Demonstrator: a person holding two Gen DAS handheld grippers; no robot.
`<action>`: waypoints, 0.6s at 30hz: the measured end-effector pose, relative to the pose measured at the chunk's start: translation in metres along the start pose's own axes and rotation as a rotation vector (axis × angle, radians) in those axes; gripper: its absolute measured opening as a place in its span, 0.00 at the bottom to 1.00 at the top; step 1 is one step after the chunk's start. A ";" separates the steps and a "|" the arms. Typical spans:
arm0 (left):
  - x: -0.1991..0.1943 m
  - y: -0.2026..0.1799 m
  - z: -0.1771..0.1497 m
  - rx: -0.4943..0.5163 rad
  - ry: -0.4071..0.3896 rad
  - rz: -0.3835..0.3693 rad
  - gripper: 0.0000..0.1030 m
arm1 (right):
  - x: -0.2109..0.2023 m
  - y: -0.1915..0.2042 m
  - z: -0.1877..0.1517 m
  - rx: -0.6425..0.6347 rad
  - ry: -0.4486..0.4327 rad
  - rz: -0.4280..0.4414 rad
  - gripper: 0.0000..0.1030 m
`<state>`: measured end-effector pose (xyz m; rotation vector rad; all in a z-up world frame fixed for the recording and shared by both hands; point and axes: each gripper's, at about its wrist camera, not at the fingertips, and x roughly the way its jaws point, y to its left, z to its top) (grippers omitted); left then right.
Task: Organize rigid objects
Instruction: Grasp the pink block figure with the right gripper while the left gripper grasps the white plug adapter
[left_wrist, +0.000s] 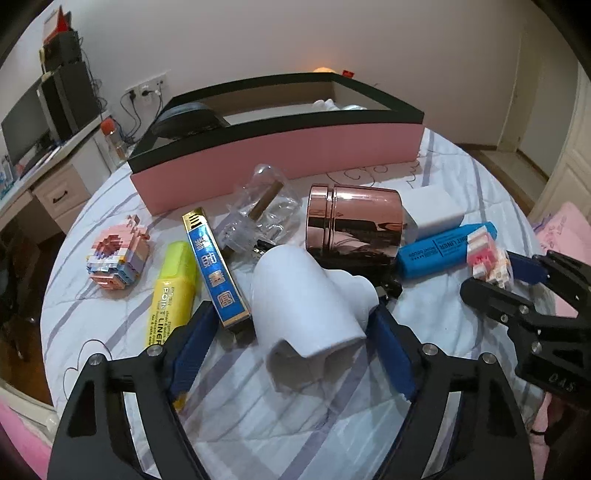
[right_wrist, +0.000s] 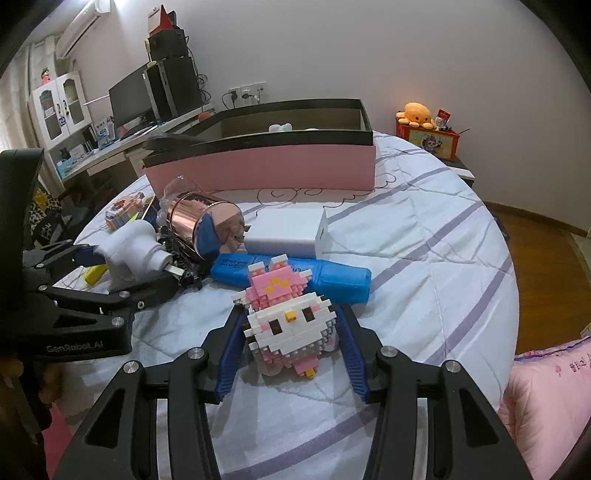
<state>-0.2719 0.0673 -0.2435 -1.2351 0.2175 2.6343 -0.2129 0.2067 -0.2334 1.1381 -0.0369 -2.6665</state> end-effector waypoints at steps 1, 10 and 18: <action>-0.001 0.001 -0.001 -0.002 -0.002 -0.008 0.79 | 0.000 0.001 0.000 -0.002 0.000 -0.002 0.48; -0.017 0.018 -0.009 -0.036 -0.023 -0.031 0.73 | -0.003 0.004 -0.001 0.003 -0.010 -0.023 0.48; -0.036 0.031 -0.019 -0.046 -0.053 -0.069 0.71 | -0.014 0.013 0.000 0.001 -0.030 0.001 0.48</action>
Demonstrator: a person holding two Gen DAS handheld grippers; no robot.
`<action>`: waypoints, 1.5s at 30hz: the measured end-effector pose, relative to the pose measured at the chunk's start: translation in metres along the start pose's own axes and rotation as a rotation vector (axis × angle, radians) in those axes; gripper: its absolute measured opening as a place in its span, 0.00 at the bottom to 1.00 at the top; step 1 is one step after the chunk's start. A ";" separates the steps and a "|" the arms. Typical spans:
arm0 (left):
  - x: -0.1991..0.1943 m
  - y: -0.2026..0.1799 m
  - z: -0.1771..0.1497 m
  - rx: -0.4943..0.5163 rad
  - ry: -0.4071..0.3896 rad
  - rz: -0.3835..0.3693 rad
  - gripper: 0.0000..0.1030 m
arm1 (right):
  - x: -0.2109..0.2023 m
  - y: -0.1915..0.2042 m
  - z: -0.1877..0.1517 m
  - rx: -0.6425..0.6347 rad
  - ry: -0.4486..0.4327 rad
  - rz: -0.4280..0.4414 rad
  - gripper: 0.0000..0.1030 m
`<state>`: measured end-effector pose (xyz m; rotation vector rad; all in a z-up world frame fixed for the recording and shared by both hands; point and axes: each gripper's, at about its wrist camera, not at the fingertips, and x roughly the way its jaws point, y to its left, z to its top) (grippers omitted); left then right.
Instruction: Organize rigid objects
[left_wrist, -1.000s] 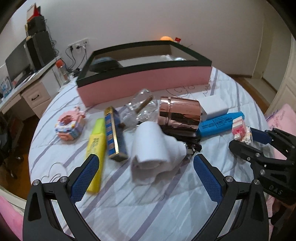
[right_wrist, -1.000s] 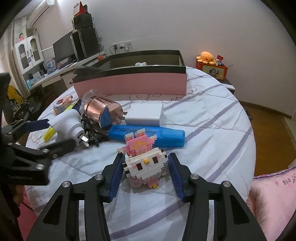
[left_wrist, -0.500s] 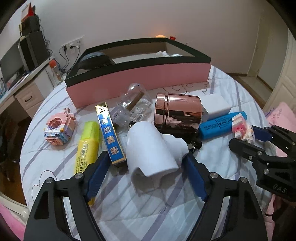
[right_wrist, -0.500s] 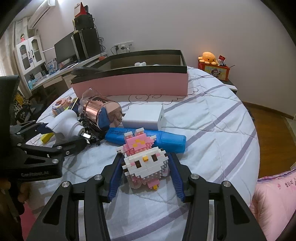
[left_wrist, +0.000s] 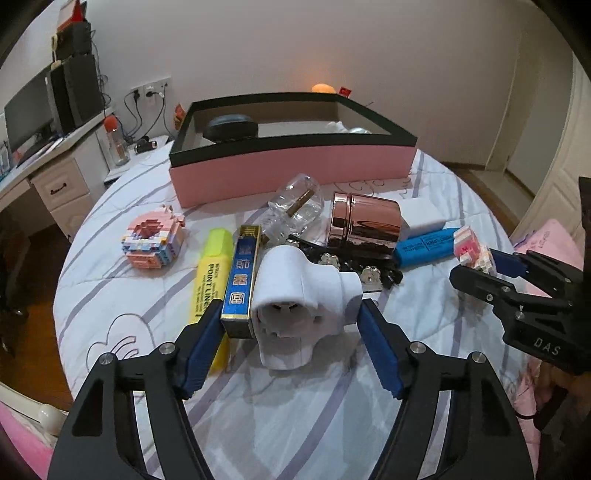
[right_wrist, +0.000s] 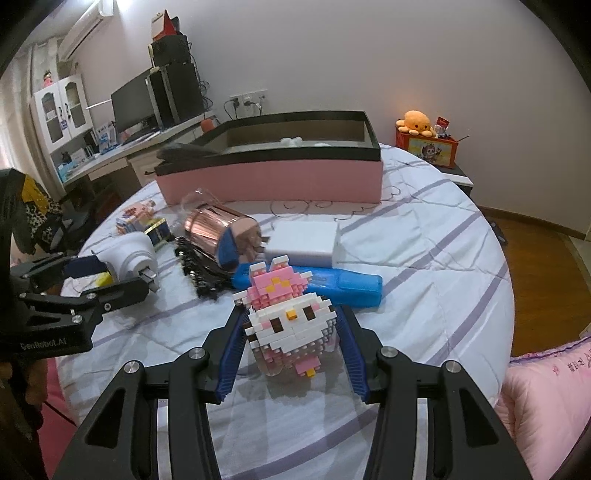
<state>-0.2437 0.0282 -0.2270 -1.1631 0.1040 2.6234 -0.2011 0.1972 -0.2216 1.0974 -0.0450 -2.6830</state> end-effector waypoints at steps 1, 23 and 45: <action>-0.002 0.001 -0.001 0.002 -0.001 -0.005 0.71 | 0.000 0.001 0.000 0.001 0.001 0.005 0.48; 0.012 -0.022 -0.011 0.024 0.043 0.011 0.94 | 0.005 0.005 -0.008 0.010 0.048 0.037 0.48; -0.025 0.007 -0.010 -0.009 -0.038 -0.038 0.87 | -0.012 0.010 0.004 0.005 -0.031 0.037 0.48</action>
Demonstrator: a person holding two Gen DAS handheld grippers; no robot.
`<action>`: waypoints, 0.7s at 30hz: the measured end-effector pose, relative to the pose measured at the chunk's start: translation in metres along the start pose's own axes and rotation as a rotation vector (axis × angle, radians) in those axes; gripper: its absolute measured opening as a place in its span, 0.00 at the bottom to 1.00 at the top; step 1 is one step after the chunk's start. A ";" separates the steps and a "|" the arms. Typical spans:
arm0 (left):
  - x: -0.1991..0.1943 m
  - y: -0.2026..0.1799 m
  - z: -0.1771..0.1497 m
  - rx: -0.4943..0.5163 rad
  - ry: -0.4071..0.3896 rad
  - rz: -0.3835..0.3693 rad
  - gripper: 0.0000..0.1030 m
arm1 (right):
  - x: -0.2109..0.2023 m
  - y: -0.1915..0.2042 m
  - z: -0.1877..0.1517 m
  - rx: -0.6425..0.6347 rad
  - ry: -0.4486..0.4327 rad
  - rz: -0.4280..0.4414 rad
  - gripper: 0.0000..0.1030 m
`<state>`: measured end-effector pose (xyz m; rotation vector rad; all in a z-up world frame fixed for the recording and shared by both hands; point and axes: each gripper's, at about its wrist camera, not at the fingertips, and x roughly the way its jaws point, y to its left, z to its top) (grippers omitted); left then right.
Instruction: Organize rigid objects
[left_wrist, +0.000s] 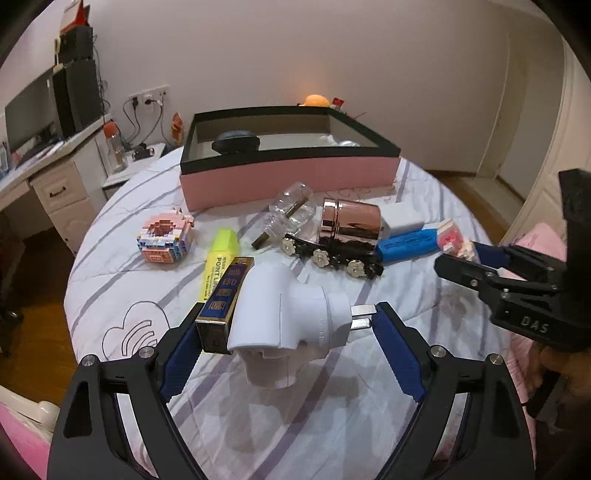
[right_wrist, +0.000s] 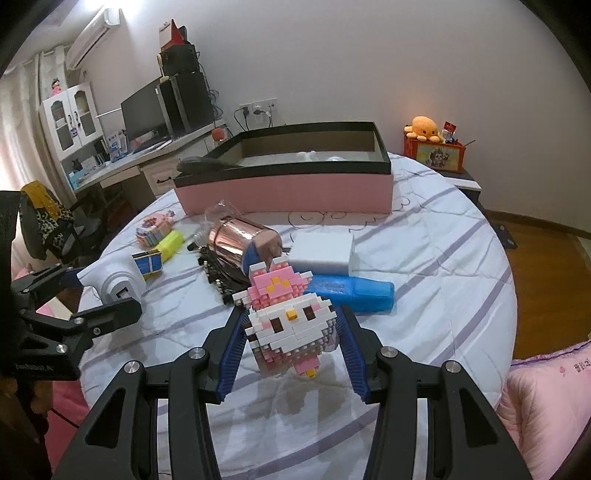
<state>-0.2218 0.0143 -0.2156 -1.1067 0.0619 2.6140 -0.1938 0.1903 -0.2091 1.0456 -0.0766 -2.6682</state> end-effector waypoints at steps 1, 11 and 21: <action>-0.004 0.001 0.000 -0.005 -0.011 -0.001 0.87 | -0.001 0.002 0.001 -0.003 -0.006 -0.001 0.48; -0.025 0.019 0.003 -0.087 -0.088 -0.072 0.87 | -0.007 0.008 0.006 -0.006 -0.028 0.013 0.48; -0.030 0.017 0.001 -0.078 -0.128 -0.120 0.87 | -0.005 0.009 0.007 -0.006 -0.025 0.013 0.48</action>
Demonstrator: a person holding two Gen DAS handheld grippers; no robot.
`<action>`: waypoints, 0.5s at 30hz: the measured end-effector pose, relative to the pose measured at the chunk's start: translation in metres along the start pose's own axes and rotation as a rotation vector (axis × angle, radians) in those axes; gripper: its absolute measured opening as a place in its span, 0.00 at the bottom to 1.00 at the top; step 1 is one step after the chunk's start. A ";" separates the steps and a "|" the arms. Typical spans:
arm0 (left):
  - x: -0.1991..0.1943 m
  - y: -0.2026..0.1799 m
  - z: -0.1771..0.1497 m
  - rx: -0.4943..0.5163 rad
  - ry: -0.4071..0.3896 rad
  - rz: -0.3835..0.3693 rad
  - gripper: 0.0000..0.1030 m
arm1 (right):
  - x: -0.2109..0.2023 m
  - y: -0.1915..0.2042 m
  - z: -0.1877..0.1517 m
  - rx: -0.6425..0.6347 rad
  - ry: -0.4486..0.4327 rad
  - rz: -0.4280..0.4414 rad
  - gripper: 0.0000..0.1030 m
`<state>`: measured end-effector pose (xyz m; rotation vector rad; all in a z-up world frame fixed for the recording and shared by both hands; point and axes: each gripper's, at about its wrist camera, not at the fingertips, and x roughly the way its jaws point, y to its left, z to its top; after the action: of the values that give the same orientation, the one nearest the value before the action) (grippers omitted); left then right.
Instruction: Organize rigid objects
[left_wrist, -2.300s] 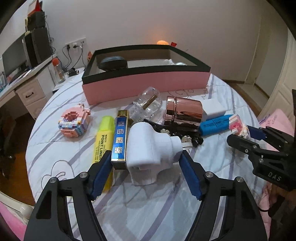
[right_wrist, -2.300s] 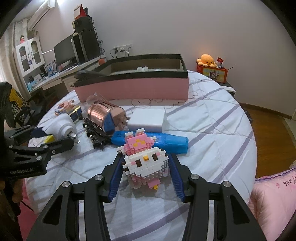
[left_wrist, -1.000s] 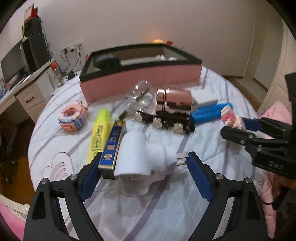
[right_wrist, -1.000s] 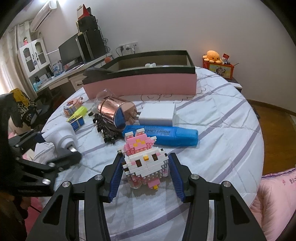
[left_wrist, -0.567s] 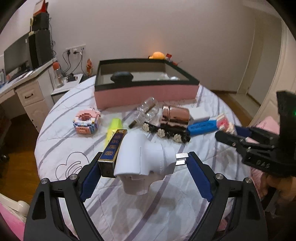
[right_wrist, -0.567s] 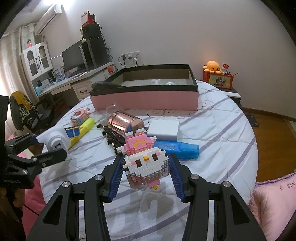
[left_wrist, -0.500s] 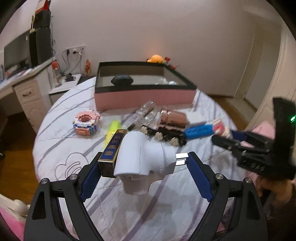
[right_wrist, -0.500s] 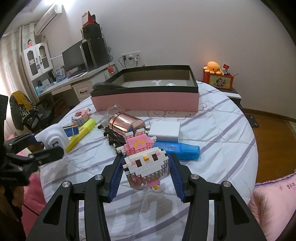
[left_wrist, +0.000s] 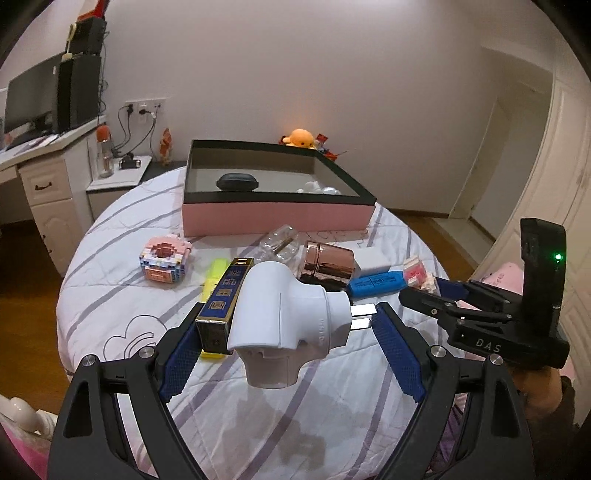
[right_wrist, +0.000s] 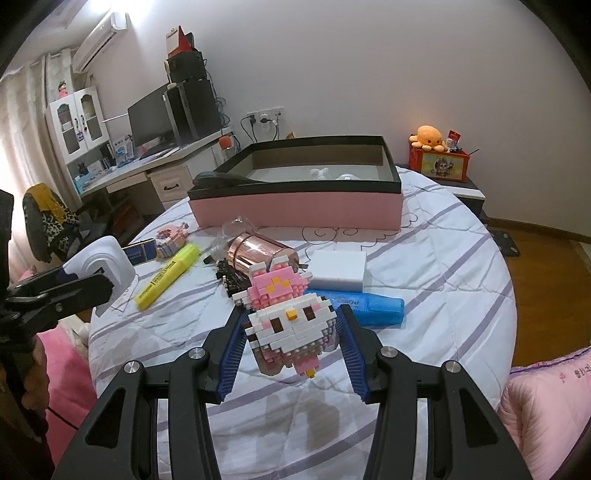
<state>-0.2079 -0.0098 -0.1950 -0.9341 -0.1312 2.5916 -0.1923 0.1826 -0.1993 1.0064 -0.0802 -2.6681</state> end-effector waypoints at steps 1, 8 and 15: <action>0.001 -0.001 -0.001 0.005 0.000 0.003 0.87 | 0.001 -0.001 -0.001 0.001 0.003 0.000 0.48; 0.037 0.006 -0.014 -0.012 0.096 0.011 0.87 | 0.015 -0.008 -0.010 0.019 0.051 -0.004 0.48; 0.032 0.010 -0.019 -0.027 0.105 0.052 0.90 | 0.021 -0.007 -0.014 0.016 0.075 0.004 0.48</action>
<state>-0.2220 -0.0073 -0.2305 -1.0944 -0.1155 2.5874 -0.1999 0.1843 -0.2239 1.1087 -0.0878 -2.6274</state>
